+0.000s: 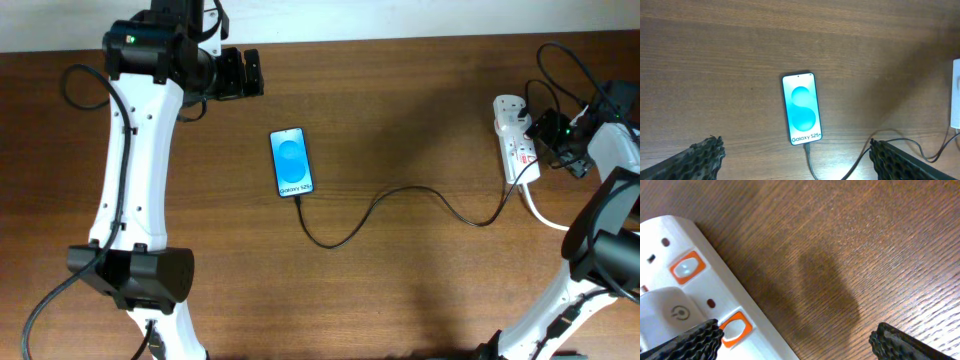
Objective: Plug charger to phone and switch on socket
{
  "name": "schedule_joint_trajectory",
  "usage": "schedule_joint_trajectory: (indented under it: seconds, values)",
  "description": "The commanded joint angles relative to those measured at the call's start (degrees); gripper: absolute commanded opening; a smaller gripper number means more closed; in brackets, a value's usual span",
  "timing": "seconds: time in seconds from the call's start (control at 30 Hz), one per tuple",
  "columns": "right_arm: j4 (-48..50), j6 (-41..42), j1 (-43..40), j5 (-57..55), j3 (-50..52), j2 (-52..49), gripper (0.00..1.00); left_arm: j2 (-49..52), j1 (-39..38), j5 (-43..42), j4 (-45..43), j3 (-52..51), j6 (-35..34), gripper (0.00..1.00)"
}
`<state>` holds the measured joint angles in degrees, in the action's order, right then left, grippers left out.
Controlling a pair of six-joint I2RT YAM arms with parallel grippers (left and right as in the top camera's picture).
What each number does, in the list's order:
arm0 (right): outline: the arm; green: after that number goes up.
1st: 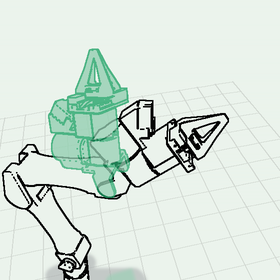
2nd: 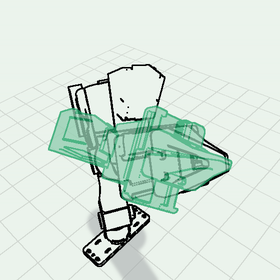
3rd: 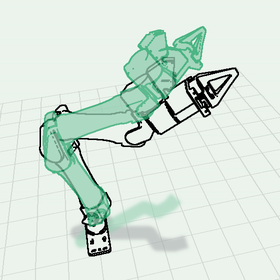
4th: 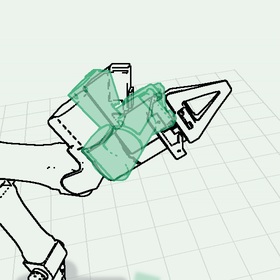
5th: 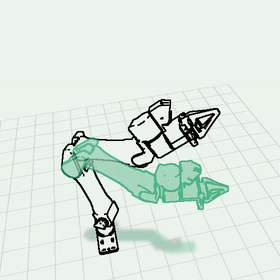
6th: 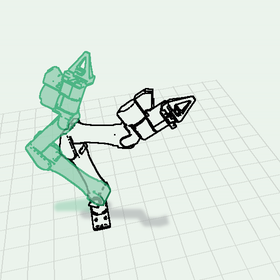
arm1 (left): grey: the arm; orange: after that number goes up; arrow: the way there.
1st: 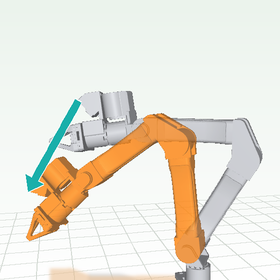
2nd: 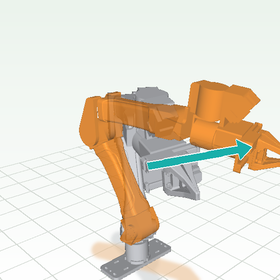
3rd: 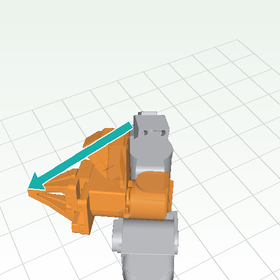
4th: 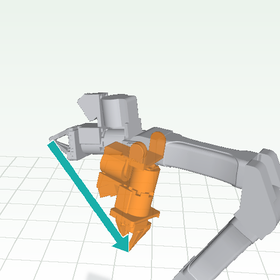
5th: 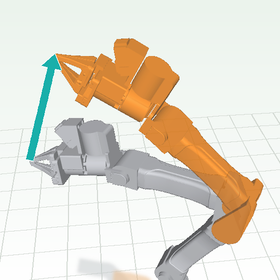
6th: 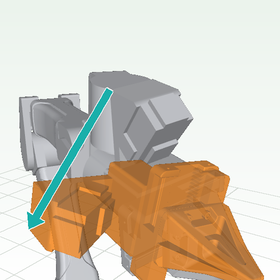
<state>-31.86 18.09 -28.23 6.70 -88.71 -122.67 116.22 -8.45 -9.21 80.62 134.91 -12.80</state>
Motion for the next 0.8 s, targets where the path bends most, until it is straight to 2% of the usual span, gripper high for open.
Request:
schedule_joint_trajectory:
  seconds: [0.0,0.77]
  values:
    - [-0.31,1.51,1.27,0.09,-0.33,-1.57,1.00,-1.29,0.26,-0.42,0.07,0.57,0.50,0.99]
    - [-3.48,1.51,2.73,0.52,-0.33,-1.57,1.00,-1.29,0.26,-0.44,0.07,0.57,0.52,0.99]
